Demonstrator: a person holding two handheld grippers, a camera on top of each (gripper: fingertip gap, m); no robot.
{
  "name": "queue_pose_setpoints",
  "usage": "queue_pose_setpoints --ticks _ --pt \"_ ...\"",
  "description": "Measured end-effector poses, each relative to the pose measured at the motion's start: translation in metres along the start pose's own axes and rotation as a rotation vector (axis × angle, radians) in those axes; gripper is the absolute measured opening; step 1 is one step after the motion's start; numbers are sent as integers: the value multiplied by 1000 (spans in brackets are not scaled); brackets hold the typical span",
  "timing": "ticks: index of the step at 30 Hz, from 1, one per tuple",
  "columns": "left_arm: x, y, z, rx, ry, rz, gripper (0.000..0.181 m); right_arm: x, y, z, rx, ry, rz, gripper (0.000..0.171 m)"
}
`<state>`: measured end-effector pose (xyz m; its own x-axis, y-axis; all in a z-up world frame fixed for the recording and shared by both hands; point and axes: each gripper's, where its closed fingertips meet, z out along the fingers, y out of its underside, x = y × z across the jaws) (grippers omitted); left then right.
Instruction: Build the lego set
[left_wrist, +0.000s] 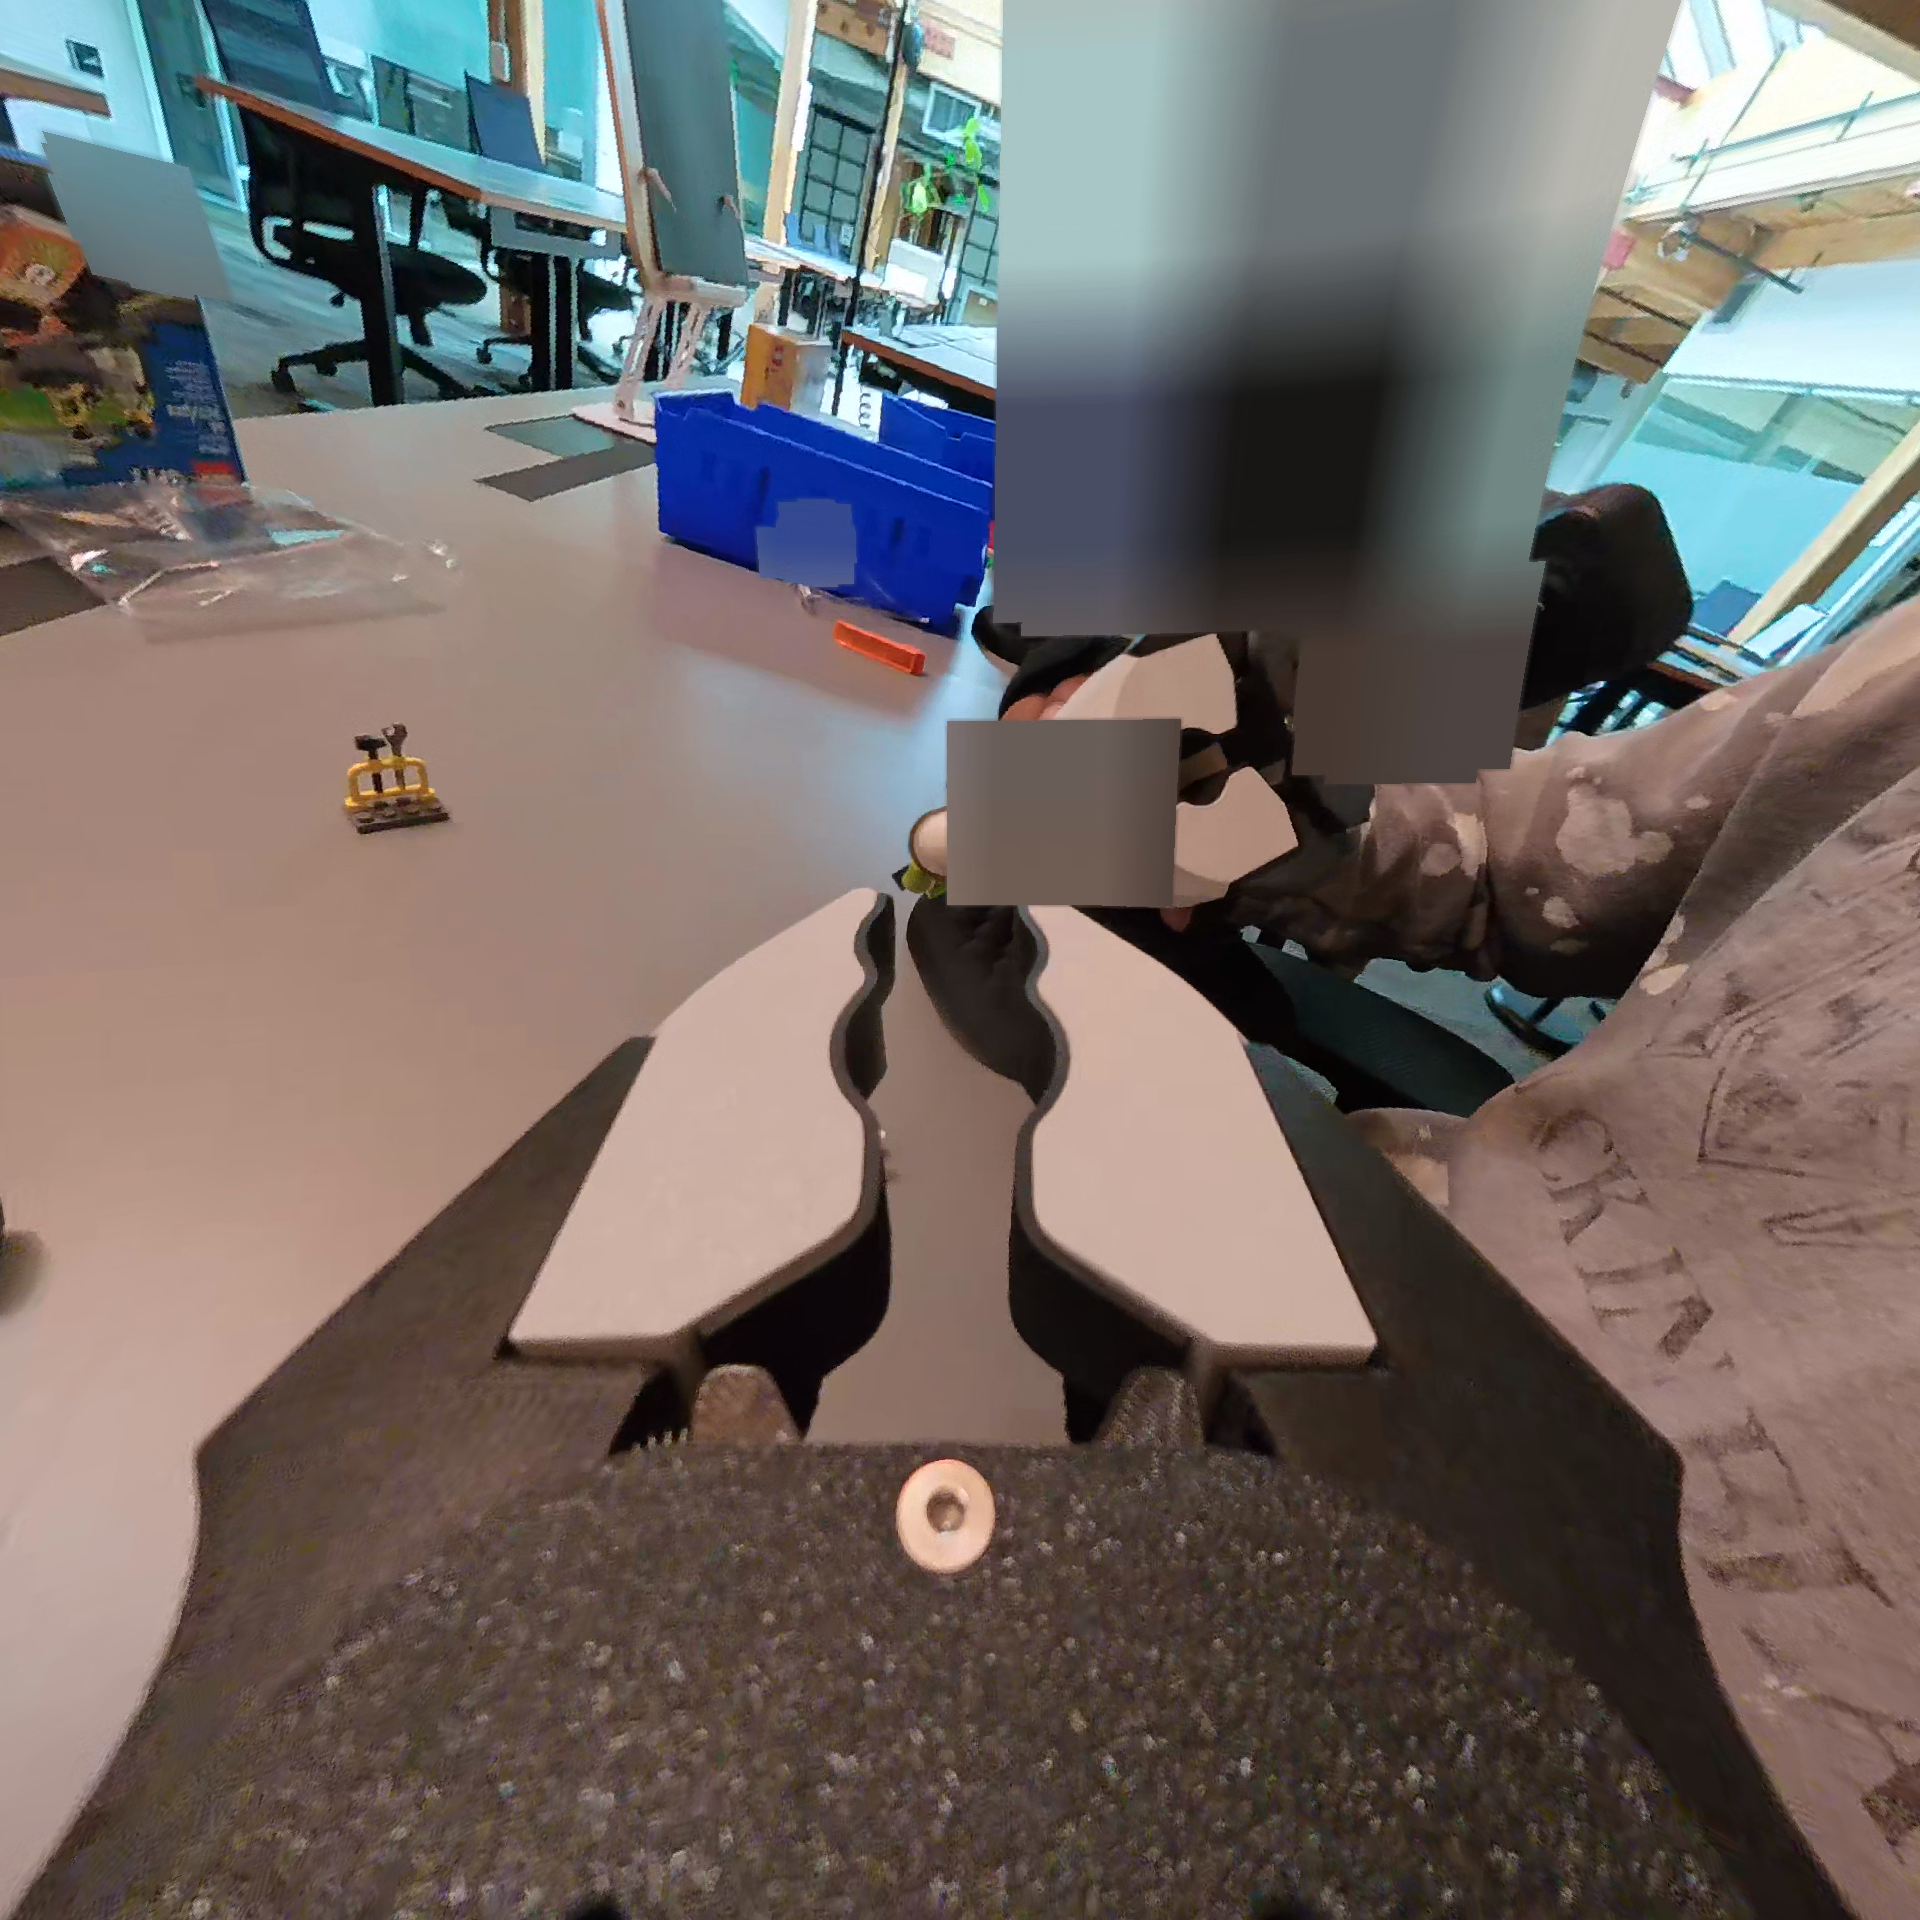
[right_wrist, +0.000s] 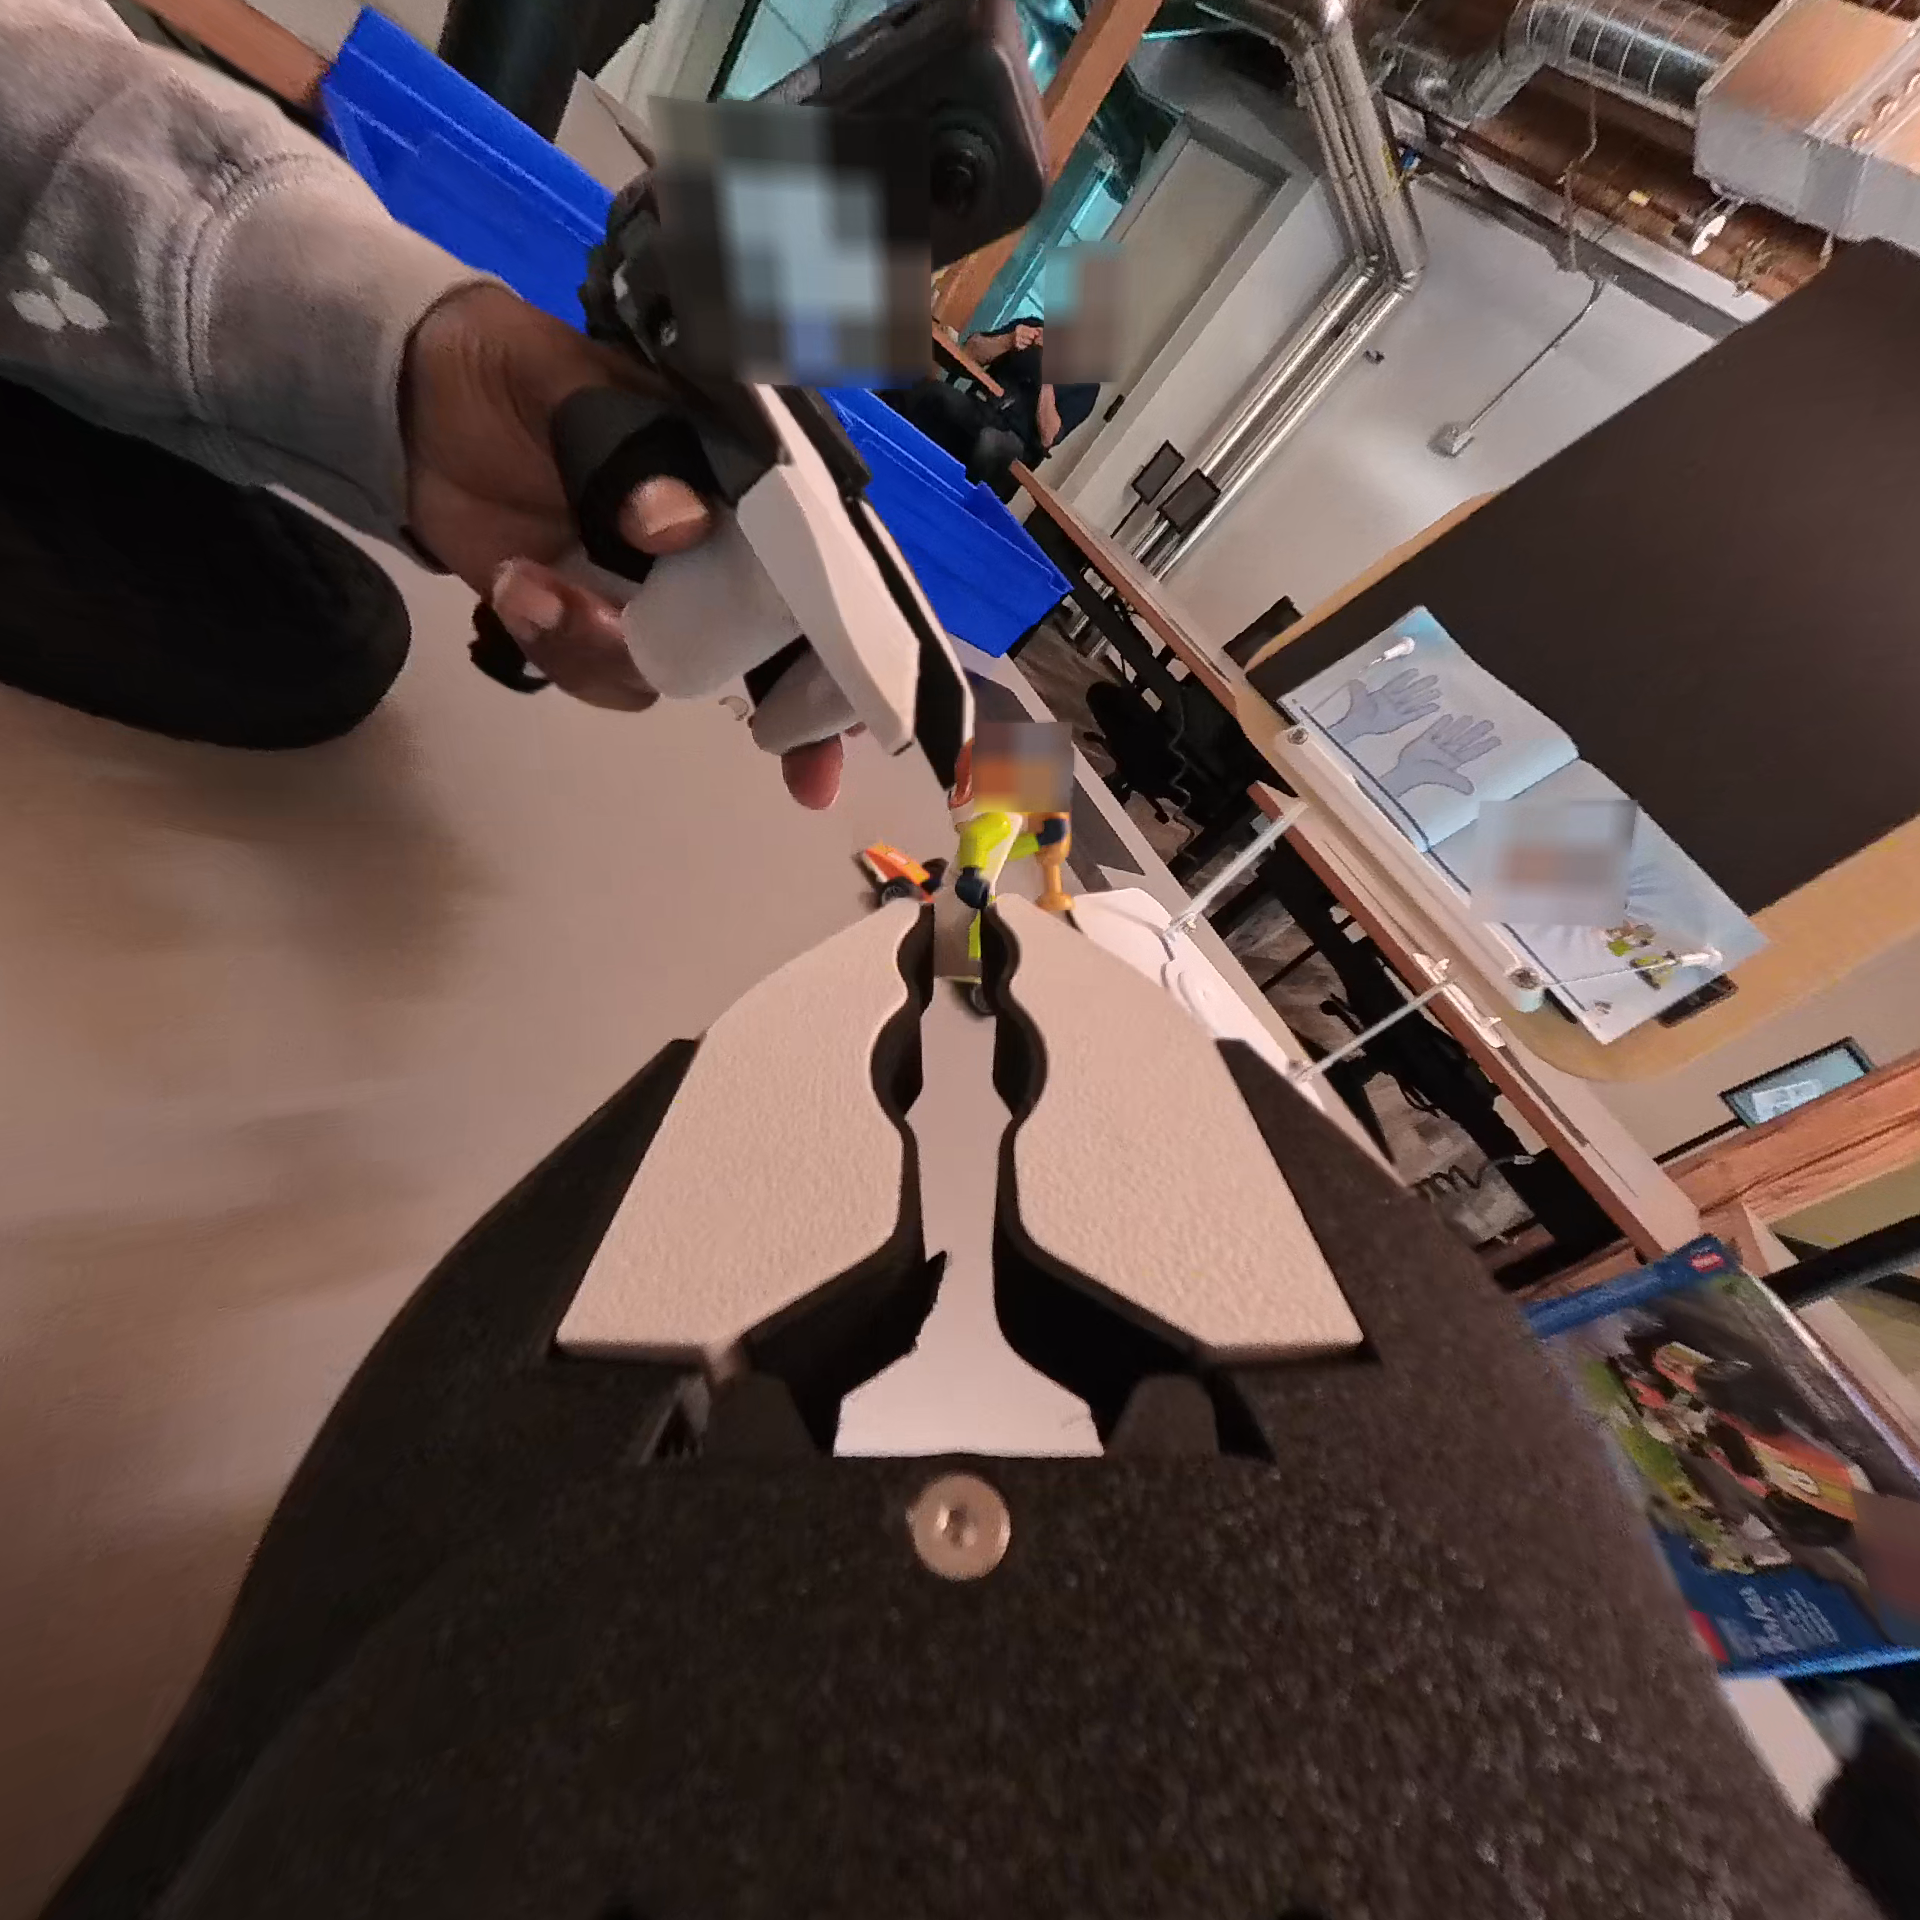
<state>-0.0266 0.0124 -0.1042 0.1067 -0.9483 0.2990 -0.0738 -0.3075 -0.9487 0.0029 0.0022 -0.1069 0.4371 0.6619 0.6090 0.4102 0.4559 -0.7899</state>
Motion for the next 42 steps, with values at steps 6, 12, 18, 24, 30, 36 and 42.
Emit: queue_pose_setpoints --ticks 6,12,18,24,30,36,42 --pt "3 1 6 -69 -9 -82 23 -5 3 2 2 -10 -21 8" --pt "3 8 13 -140 -10 -82 18 -12 4 1 4 -46 -53 8" --pt "3 23 12 -250 -24 179 15 -21 8 0 10 -128 -77 8" --pt "6 36 8 -334 -43 584 15 -33 9 -3 41 -247 -23 8" --pt "20 45 3 -368 45 812 15 -47 1 -10 101 -379 72 8" --pt "26 50 0 -386 130 817 19 -55 -6 -12 141 -443 135 8" --pt "28 50 -2 -397 156 793 27 -58 -7 -9 145 -441 127 8"
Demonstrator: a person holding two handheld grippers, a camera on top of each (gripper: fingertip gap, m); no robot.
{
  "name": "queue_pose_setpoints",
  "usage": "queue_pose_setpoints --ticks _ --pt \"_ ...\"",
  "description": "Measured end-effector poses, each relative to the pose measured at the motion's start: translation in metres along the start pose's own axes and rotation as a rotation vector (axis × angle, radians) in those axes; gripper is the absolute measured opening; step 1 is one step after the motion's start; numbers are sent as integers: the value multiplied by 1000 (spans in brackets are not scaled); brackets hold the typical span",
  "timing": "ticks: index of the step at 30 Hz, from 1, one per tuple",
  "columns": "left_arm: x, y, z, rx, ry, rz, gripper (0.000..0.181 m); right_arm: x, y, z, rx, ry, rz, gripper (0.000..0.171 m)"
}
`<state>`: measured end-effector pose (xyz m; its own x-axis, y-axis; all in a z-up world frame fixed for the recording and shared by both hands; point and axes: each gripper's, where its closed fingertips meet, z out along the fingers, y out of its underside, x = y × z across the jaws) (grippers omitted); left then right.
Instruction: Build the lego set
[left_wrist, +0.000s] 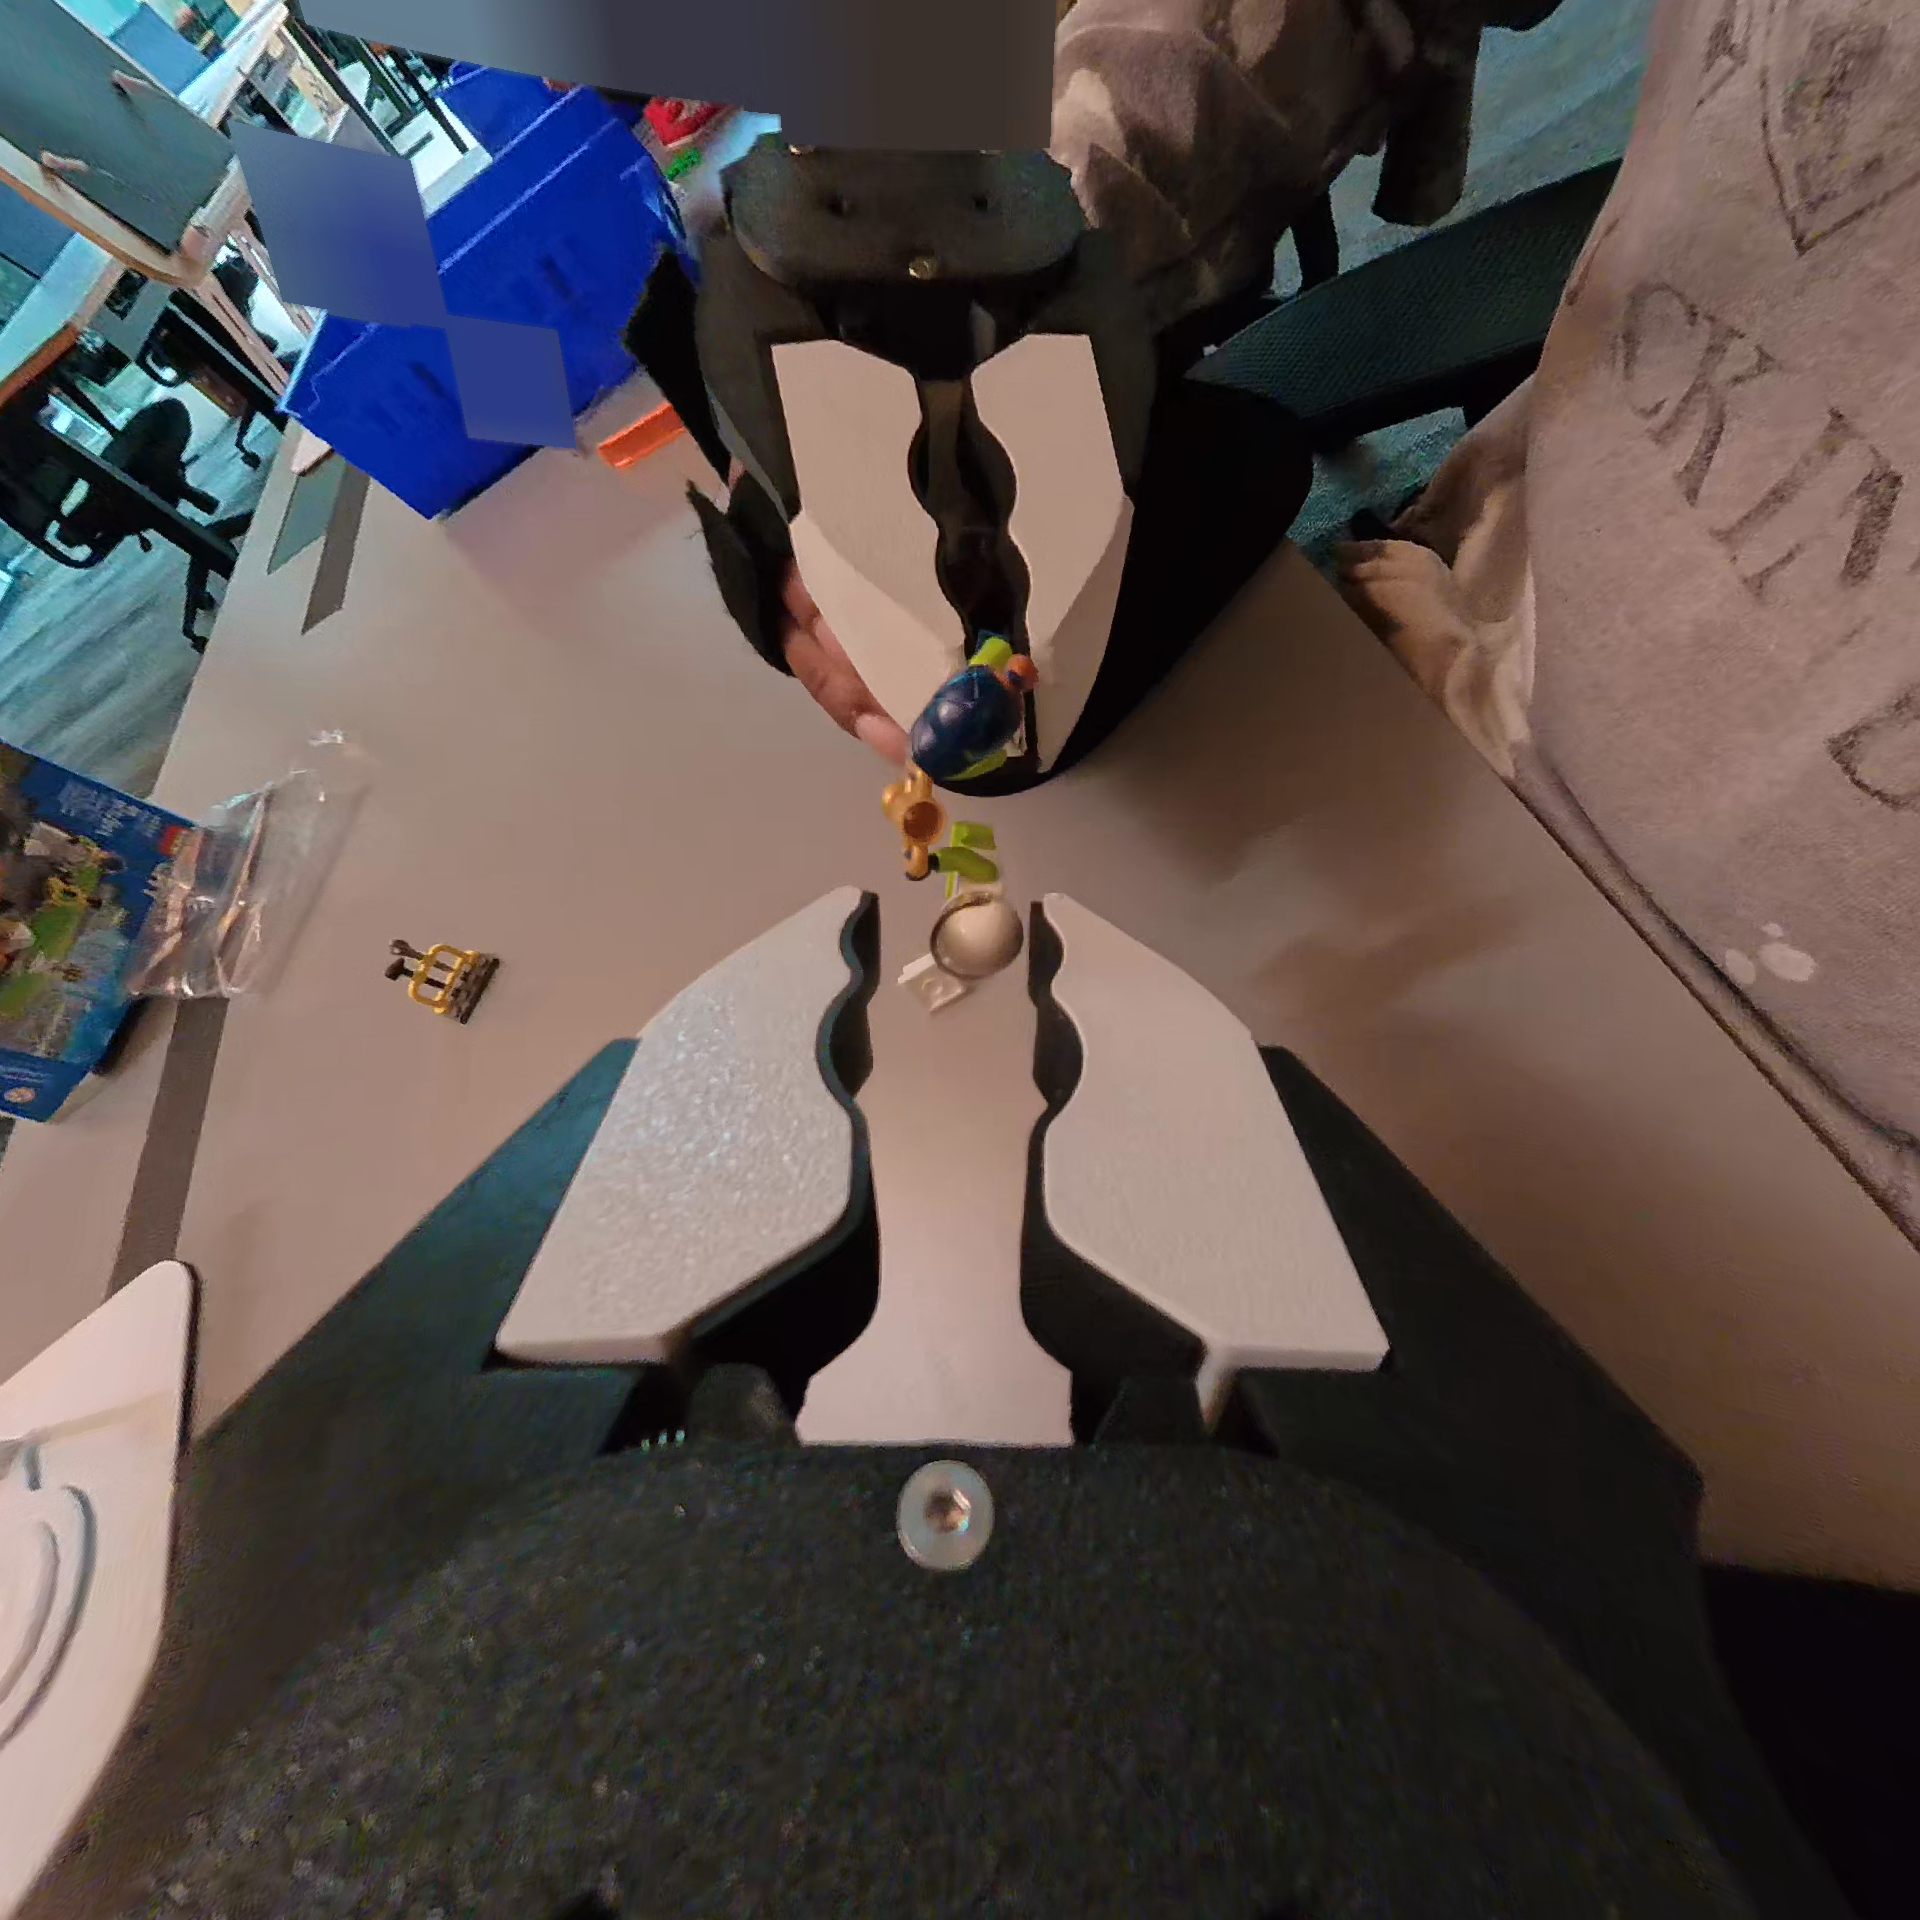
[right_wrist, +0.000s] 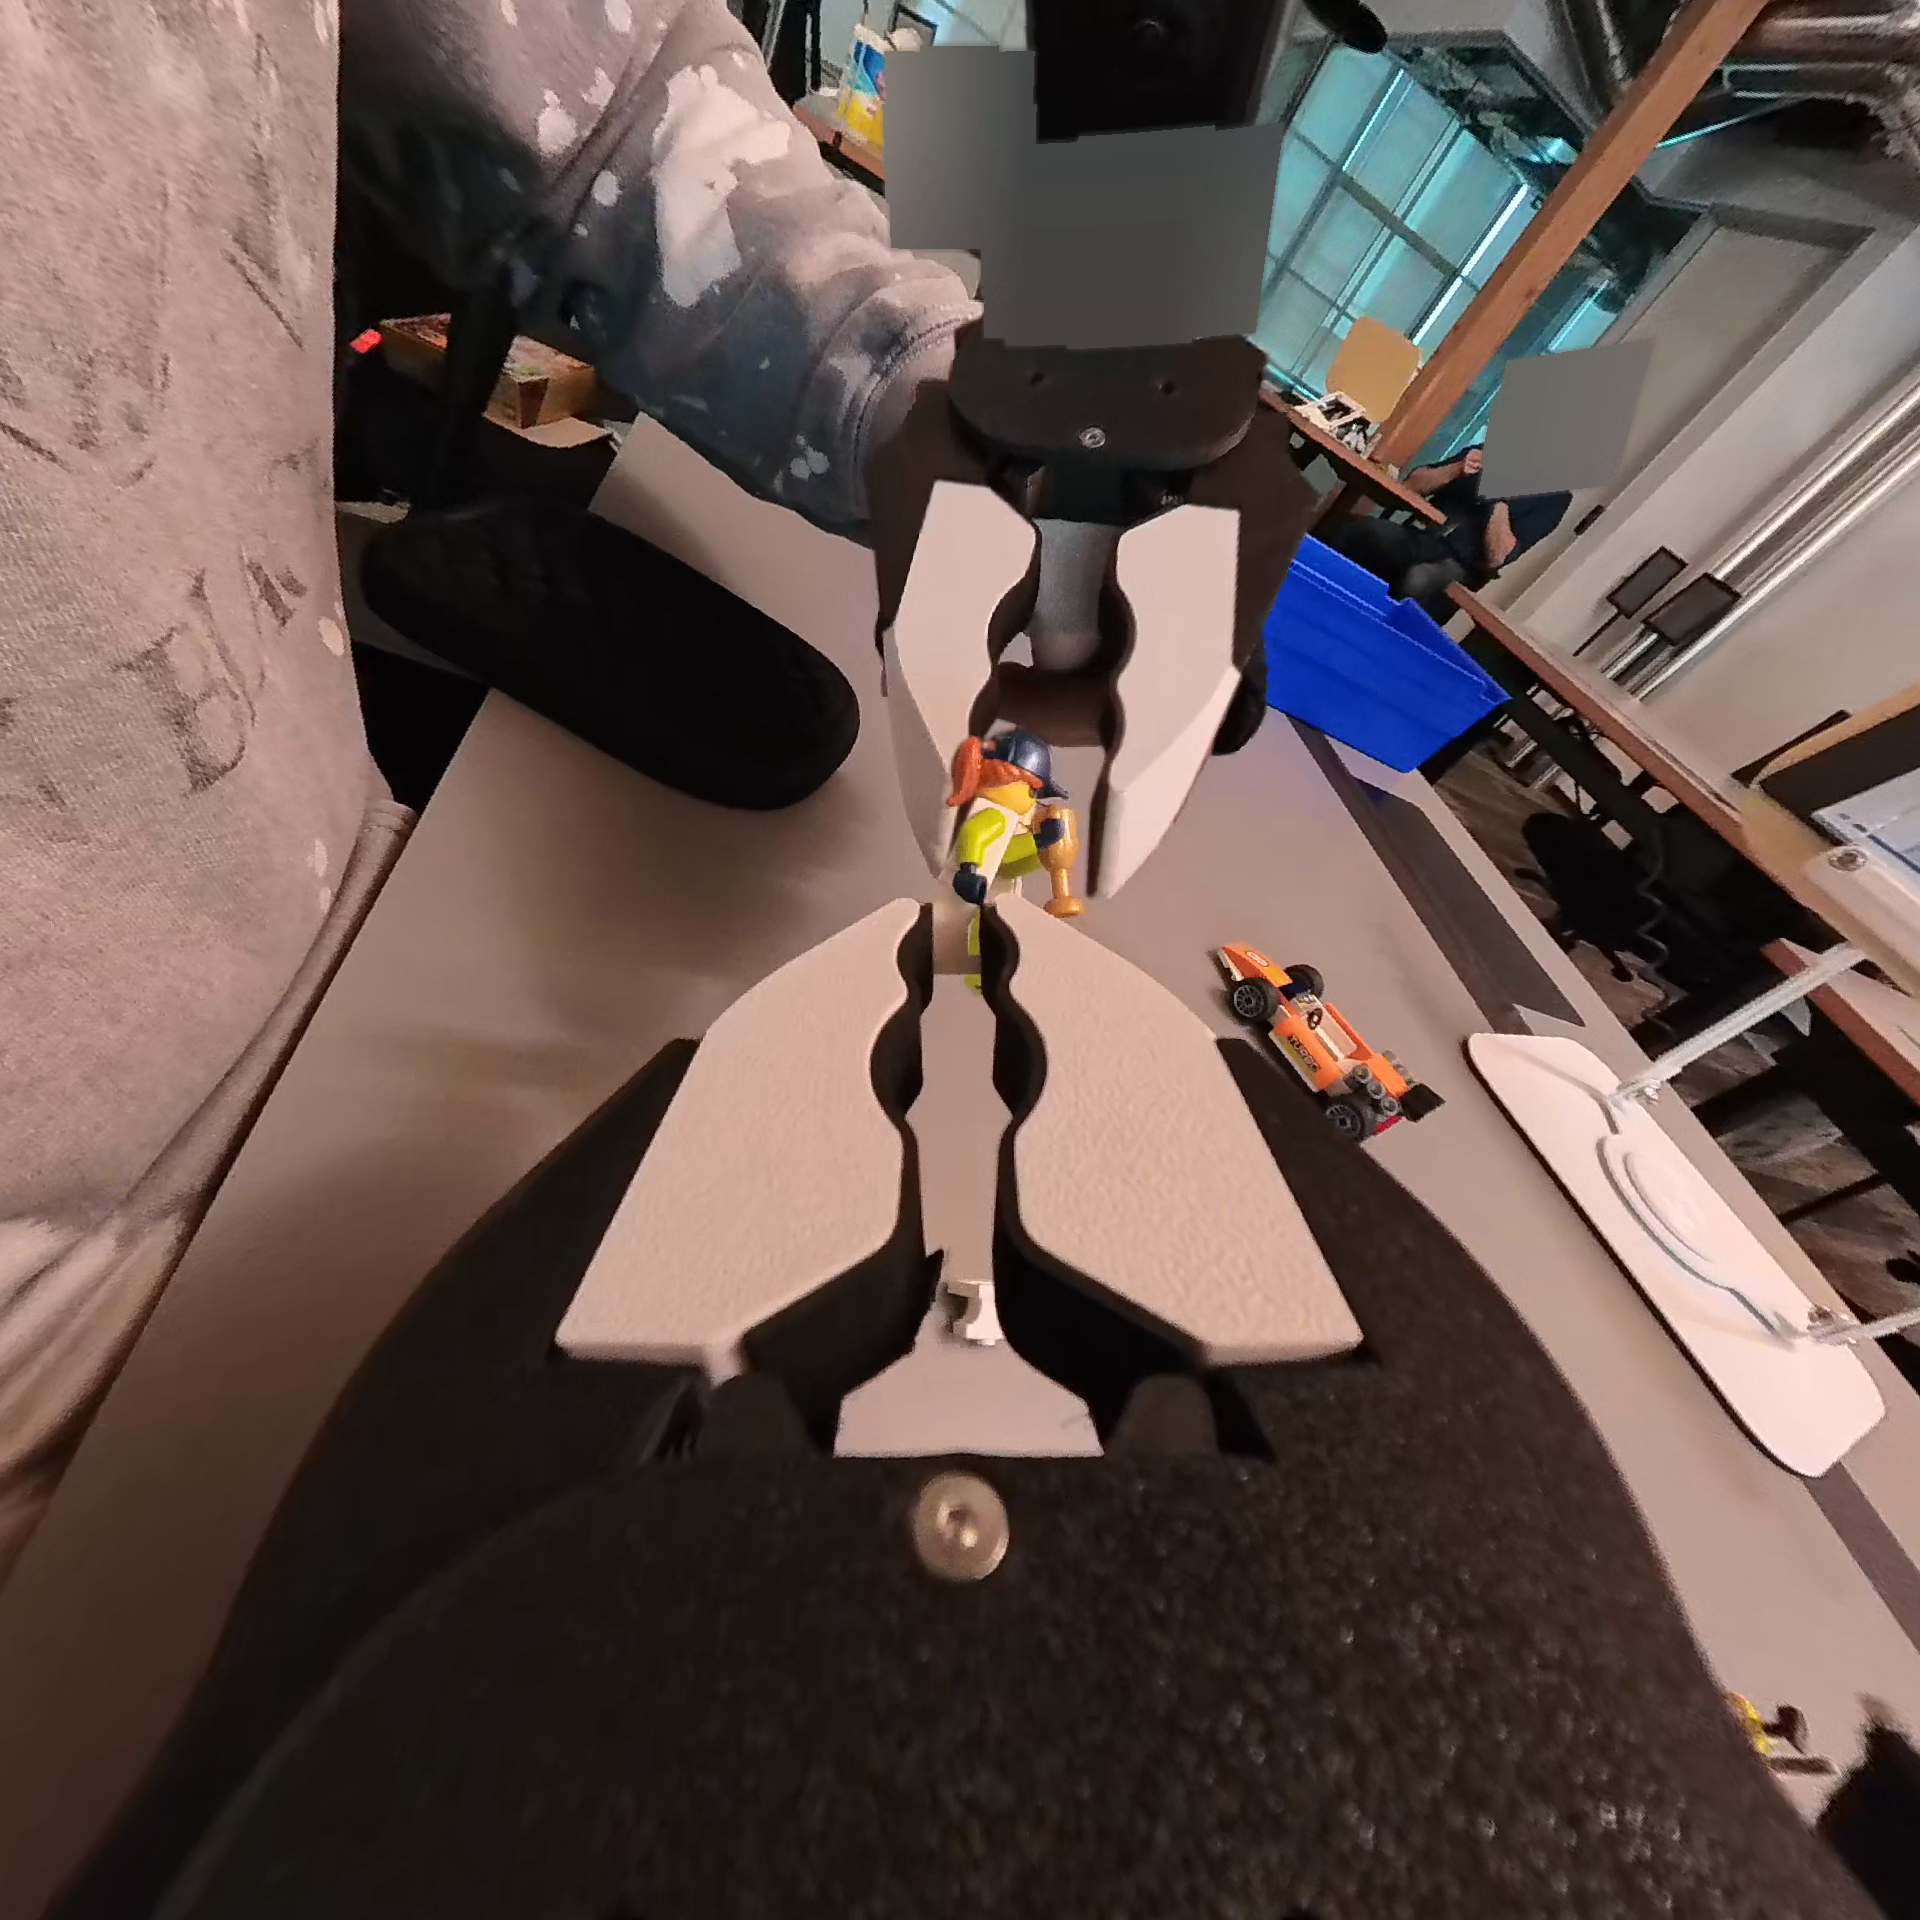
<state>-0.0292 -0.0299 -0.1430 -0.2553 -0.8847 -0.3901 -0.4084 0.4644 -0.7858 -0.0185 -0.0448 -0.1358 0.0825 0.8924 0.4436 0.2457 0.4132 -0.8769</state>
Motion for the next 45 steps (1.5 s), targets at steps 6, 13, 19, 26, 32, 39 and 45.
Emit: queue_pose_setpoints --ticks 6,13,19,26,32,39,45 --pt "-8 -4 -13 67 -13 -257 36 6 3 0 4 32 0 8" --pt "-18 -13 -31 284 93 -788 33 11 -3 -1 30 61 -19 8" --pt "-17 -30 -35 649 321 -1148 49 10 -16 -3 83 65 -22 8" --pt "-12 -41 -23 790 541 -1293 68 10 -32 -6 126 64 -27 8" --pt "-5 -50 -19 820 669 -1311 55 11 -37 -7 140 71 -35 8" --pt "-2 -54 -21 836 723 -1323 48 8 -41 -9 145 59 -61 8" --pt "6 -60 -20 808 745 -1286 47 4 -44 -9 143 40 -83 8"
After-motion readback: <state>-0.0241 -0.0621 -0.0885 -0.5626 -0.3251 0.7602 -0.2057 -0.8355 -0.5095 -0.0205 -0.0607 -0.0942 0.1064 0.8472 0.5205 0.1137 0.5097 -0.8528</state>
